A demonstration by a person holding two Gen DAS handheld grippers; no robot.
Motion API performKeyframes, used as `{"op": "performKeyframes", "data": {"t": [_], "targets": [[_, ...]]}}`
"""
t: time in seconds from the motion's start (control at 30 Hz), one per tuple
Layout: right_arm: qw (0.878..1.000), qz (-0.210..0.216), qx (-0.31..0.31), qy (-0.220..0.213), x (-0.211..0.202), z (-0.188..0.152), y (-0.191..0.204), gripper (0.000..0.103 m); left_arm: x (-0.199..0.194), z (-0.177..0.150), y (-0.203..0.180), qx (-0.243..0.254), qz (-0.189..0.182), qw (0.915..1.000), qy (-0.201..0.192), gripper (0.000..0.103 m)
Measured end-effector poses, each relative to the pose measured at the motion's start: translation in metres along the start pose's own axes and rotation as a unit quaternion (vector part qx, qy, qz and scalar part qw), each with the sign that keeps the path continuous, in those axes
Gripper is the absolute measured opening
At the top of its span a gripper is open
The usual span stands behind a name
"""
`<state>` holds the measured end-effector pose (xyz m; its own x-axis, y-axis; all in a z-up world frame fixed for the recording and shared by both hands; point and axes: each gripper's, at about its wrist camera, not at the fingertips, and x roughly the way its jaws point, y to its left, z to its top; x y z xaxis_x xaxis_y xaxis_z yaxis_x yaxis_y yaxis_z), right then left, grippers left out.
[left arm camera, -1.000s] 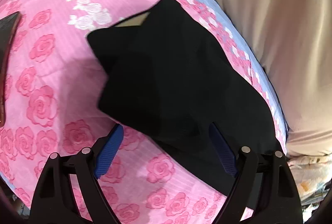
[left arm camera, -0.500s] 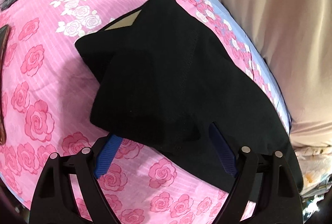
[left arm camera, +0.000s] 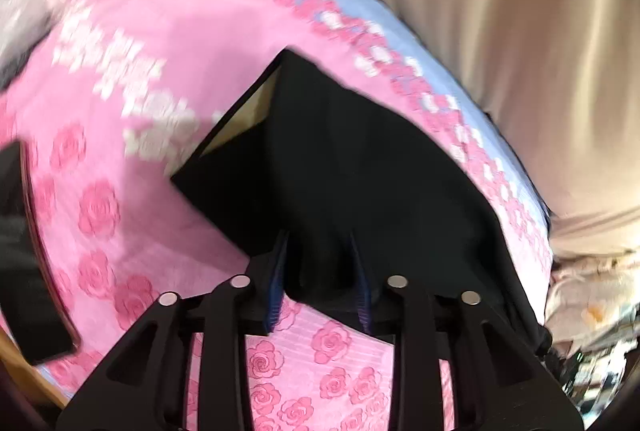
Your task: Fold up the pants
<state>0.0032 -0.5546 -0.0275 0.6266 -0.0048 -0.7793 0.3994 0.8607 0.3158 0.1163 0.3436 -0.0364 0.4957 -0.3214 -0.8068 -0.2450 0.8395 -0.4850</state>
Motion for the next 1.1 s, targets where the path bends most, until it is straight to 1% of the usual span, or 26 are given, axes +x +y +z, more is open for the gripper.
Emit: {"op": "performKeyframes", "data": {"t": [0.03, 0.07, 0.13, 0.17, 0.2, 0.23, 0.27, 0.3, 0.33, 0.37, 0.4, 0.43, 0.47, 0.53, 0.6, 0.67, 0.7, 0.73, 0.77, 0.8, 0.83, 0.87, 1.0, 1.03, 1.07, 1.1], "targets": [[1.0, -0.002, -0.003, -0.004, -0.003, 0.003, 0.004, 0.006, -0.002, 0.004, -0.002, 0.006, -0.004, 1.0, 0.001, 0.024], [1.0, -0.005, -0.007, -0.008, -0.006, 0.008, 0.009, 0.007, -0.003, 0.008, -0.005, 0.011, -0.006, 0.9999, 0.001, 0.023], [1.0, -0.013, -0.01, -0.01, -0.007, 0.012, 0.014, 0.007, 0.0, 0.012, -0.003, 0.001, -0.01, 0.9999, 0.012, 0.025], [1.0, -0.012, -0.01, -0.009, -0.007, 0.012, 0.017, 0.007, 0.002, 0.012, 0.001, -0.009, -0.018, 0.9996, 0.018, 0.033], [1.0, -0.013, -0.011, -0.007, -0.005, 0.01, 0.018, 0.007, 0.003, 0.009, 0.005, -0.019, -0.021, 0.9994, 0.022, 0.043], [1.0, -0.016, -0.011, -0.005, -0.004, 0.008, 0.018, 0.007, 0.005, 0.005, 0.009, -0.03, -0.024, 0.999, 0.023, 0.07], [1.0, -0.017, -0.01, -0.001, -0.001, 0.005, 0.018, 0.007, 0.008, 0.001, 0.01, -0.033, -0.029, 0.9988, 0.019, 0.077], [1.0, -0.015, -0.008, 0.003, 0.001, 0.002, 0.017, 0.007, 0.012, -0.003, 0.01, -0.025, -0.031, 0.9991, 0.016, 0.076], [1.0, -0.017, -0.006, 0.004, 0.003, 0.001, 0.016, 0.007, 0.013, -0.005, 0.01, -0.02, -0.025, 0.9994, 0.008, 0.059], [1.0, -0.018, -0.001, 0.006, 0.005, 0.0, 0.014, 0.007, 0.013, -0.005, 0.01, -0.014, -0.021, 0.9997, -0.002, 0.02], [1.0, -0.015, 0.003, 0.008, 0.007, -0.001, 0.013, 0.007, 0.014, -0.002, 0.008, -0.006, -0.026, 0.9996, -0.005, 0.0], [1.0, -0.013, 0.006, 0.009, 0.008, 0.0, 0.013, 0.007, 0.014, 0.003, 0.008, -0.004, -0.043, 0.9991, -0.003, 0.004], [1.0, -0.012, 0.009, 0.01, 0.009, 0.003, 0.013, 0.007, 0.012, 0.01, 0.006, -0.003, -0.049, 0.9988, -0.007, 0.004], [1.0, -0.012, 0.006, 0.008, 0.009, 0.008, 0.018, 0.007, 0.007, 0.025, 0.002, -0.001, -0.034, 0.9993, -0.013, 0.004], [1.0, -0.014, 0.001, 0.007, 0.008, 0.01, 0.023, 0.007, 0.003, 0.032, 0.0, -0.015, -0.041, 0.999, 0.002, 0.007], [1.0, -0.012, -0.002, 0.005, 0.007, 0.009, 0.027, 0.007, 0.001, 0.029, -0.002, -0.014, -0.029, 0.9993, 0.017, 0.011], [1.0, -0.012, -0.003, 0.005, 0.008, 0.008, 0.027, 0.008, -0.002, 0.023, -0.002, -0.013, -0.016, 0.9996, 0.019, 0.016], [1.0, -0.011, -0.004, 0.005, 0.009, 0.006, 0.027, 0.008, -0.005, 0.015, 0.002, -0.022, -0.01, 0.9996, 0.018, 0.036], [1.0, -0.008, -0.002, 0.007, 0.01, 0.004, 0.027, 0.008, -0.006, 0.011, 0.006, -0.035, -0.008, 0.9992, 0.017, 0.059], [1.0, -0.008, -0.001, 0.008, 0.01, 0.002, 0.026, 0.008, -0.008, 0.002, 0.014, -0.055, -0.009, 0.9984, 0.01, 0.065], [1.0, -0.007, -0.001, 0.009, 0.011, 0.001, 0.026, 0.008, -0.008, -0.004, 0.019, -0.066, -0.004, 0.9978, 0.01, 0.067], [1.0, -0.007, -0.002, 0.01, 0.013, -0.001, 0.025, 0.008, -0.006, -0.014, 0.026, -0.085, 0.002, 0.9963, 0.012, 0.067], [1.0, -0.005, 0.002, 0.011, 0.015, -0.003, 0.024, 0.011, 0.015, -0.024, 0.038, -0.116, -0.033, 0.9921, 0.035, 0.067], [1.0, -0.004, 0.004, 0.012, 0.016, -0.004, 0.023, 0.011, 0.023, -0.024, 0.04, -0.127, -0.045, 0.9899, 0.044, 0.059], [1.0, -0.004, 0.005, 0.013, 0.017, -0.004, 0.023, 0.011, 0.031, -0.023, 0.041, -0.135, -0.07, 0.987, 0.053, 0.03], [1.0, -0.006, 0.005, 0.015, 0.018, -0.004, 0.023, 0.011, 0.035, -0.021, 0.04, -0.138, -0.083, 0.985, 0.061, 0.015]]}}
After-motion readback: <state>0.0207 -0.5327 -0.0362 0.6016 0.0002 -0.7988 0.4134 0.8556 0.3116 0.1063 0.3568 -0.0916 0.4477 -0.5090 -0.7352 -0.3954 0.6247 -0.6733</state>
